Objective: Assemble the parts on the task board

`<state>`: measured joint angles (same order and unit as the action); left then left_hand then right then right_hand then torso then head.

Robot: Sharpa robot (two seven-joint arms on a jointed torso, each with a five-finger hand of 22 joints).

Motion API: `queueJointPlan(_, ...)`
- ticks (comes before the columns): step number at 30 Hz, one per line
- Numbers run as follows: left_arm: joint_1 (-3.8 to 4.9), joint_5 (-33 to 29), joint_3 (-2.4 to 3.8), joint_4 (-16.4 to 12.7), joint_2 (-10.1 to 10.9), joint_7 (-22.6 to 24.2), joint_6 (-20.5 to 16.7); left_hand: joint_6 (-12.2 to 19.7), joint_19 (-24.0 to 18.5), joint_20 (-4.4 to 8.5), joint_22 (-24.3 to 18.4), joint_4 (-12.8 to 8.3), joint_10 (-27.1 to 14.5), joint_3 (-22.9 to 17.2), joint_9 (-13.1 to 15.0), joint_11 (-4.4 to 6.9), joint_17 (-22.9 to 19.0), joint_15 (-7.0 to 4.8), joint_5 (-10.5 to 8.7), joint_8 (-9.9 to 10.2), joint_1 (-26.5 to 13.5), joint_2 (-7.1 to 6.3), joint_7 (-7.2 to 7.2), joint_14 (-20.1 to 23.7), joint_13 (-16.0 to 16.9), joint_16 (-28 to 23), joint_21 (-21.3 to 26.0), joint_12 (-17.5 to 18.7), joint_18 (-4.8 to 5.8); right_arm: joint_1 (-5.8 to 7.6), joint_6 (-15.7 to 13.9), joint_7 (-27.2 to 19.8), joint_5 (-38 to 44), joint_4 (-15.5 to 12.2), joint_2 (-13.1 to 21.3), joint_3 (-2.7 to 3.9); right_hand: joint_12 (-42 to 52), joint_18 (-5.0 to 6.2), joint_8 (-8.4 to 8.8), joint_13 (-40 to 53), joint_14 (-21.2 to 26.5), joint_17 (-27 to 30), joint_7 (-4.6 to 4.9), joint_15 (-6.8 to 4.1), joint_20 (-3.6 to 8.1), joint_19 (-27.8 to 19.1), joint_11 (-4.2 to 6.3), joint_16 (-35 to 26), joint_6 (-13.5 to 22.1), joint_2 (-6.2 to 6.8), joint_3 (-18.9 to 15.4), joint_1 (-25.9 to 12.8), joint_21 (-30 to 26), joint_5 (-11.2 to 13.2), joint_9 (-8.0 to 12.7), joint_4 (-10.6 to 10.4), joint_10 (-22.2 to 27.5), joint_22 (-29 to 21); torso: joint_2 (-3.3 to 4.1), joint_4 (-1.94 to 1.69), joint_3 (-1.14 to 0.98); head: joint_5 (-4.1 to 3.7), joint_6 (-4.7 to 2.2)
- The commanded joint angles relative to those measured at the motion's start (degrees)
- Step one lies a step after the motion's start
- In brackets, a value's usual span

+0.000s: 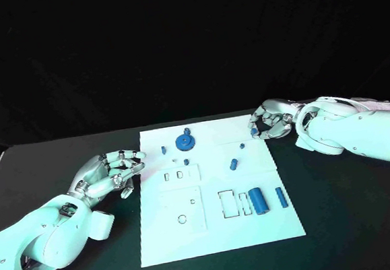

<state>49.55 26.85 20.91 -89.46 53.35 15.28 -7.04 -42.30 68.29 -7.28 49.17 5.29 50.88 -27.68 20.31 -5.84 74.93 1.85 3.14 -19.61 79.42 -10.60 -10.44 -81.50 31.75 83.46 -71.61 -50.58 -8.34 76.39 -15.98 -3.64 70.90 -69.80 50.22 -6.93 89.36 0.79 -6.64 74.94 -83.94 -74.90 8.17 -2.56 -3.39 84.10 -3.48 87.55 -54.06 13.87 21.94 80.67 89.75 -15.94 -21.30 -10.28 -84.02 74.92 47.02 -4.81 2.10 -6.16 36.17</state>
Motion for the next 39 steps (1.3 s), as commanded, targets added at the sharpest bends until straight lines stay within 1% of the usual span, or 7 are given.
queueJointPlan(1,-0.06,0.3,0.03,-0.1,-0.1,0.1,1.4,0.4,0.4,-0.01,0.1,0.1,-0.4,-0.4,0.0,0.05,1.5,0.06,-0.04,-0.3,-0.7,-0.12,0.07,-0.4,0.1,0.2,-0.3,-0.2,0.80,-0.05,-0.5,0.4,0.8,0.0,-0.1,0.00,-0.2,-0.72,0.28,14.3,-5.0,-10.3,0.13,0.08,0.18,5.8,-0.10,0.3,0.5,0.00,-0.1,-0.5,0.0,0.3,0.1,-0.3,-5.2,14.8,0.03,0.03,0.00,-0.02,0.07)
queueJointPlan(8,-0.09,0.4,0.03,-0.1,-0.1,0.0,1.4,0.5,0.4,-0.02,0.1,0.1,-0.5,-0.4,0.0,0.03,1.5,0.07,-0.04,-0.3,-0.7,-0.09,0.05,-0.4,0.0,0.3,-0.3,-0.2,0.80,-0.36,-0.3,0.8,0.8,0.4,-0.2,0.00,-0.2,-0.72,0.32,14.3,-5.0,-10.2,0.18,0.14,0.14,5.8,-0.14,0.3,0.5,0.03,-0.2,-0.6,0.0,0.5,0.1,-0.4,-5.2,14.8,0.03,-0.03,0.01,-0.03,0.17)
queueJointPlan(16,-0.15,0.4,0.03,0.0,0.0,0.0,1.4,0.5,0.4,-0.02,0.1,0.1,-0.5,-0.4,0.0,0.03,1.5,0.07,-0.04,-0.3,-0.7,-0.09,0.05,-0.4,0.0,0.3,-0.3,-0.2,0.80,-1.00,-0.5,0.9,1.1,0.5,-0.4,0.00,0.0,-0.71,-0.08,14.5,-5.0,-10.2,0.19,0.26,-0.01,5.8,-0.18,0.3,-0.3,-0.68,0.2,-0.9,0.0,0.5,0.0,-0.7,-5.3,14.8,0.07,-0.09,-0.02,0.09,0.39)
queueJointPlan(20,-0.19,0.4,0.03,0.0,0.1,0.0,1.4,0.5,0.4,-0.03,0.1,0.2,-0.6,-0.5,0.0,0.02,1.4,0.08,-0.03,-0.3,-0.8,-0.01,0.04,-0.3,0.0,0.2,-0.3,-0.1,0.79,-1.10,-0.8,0.7,1.1,0.5,-0.3,0.00,0.1,-0.73,-0.81,14.6,-5.0,-10.2,-0.04,0.20,-0.03,5.8,0.00,0.3,-1.5,-1.38,0.8,-1.1,0.1,0.4,-0.3,-0.9,-5.5,14.9,0.01,-0.04,0.01,0.17,0.50)
queueJointPlan(26,-0.24,0.4,0.03,0.0,0.1,-0.1,1.4,0.5,0.4,-0.03,0.1,0.2,-0.6,-0.5,0.0,0.01,1.4,0.09,-0.03,-0.3,-0.8,0.04,0.04,-0.3,0.0,0.2,-0.3,-0.1,0.80,-1.15,-1.4,0.4,1.1,0.2,-0.3,0.01,0.2,-0.72,-1.79,14.6,-5.0,-10.2,-0.56,-0.08,0.14,5.8,0.42,0.3,-2.8,-2.15,1.6,-1.3,0.0,0.7,-0.7,-1.0,-5.5,14.8,0.01,0.05,-0.03,0.25,0.50)
queueJointPlan(33,-0.28,0.4,0.03,0.0,0.0,-0.1,1.5,0.5,0.4,-0.03,0.1,0.2,-0.6,-0.5,0.0,0.01,1.4,0.09,-0.03,-0.3,-0.8,0.04,0.04,-0.3,0.0,0.2,-0.3,-0.1,0.80,-1.16,-3.2,-0.3,1.1,-0.2,-0.3,0.01,0.3,-0.76,-2.93,14.8,-5.0,-10.4,-1.24,-0.56,0.54,5.9,1.00,0.3,-3.9,-2.99,2.4,-1.4,0.2,1.2,-1.2,-0.8,-5.7,15.0,-0.03,-0.03,0.01,0.27,0.52)
queueJointPlan(39,-0.31,0.4,0.03,0.1,0.0,-0.2,1.6,0.5,0.4,-0.03,0.1,0.2,-0.6,-0.5,0.0,0.01,1.4,0.09,-0.03,-0.3,-0.8,0.04,0.04,-0.3,0.0,0.2,-0.3,-0.1,0.80,-1.16,-5.3,-0.2,1.1,-0.7,-0.3,0.03,0.3,-0.76,-3.16,14.7,-5.0,-10.4,-1.35,-0.67,0.65,5.9,1.13,0.3,-4.0,-3.28,2.7,-1.3,0.2,1.2,-1.3,-0.7,-5.6,15.0,-0.01,-0.03,0.03,0.35,0.40)
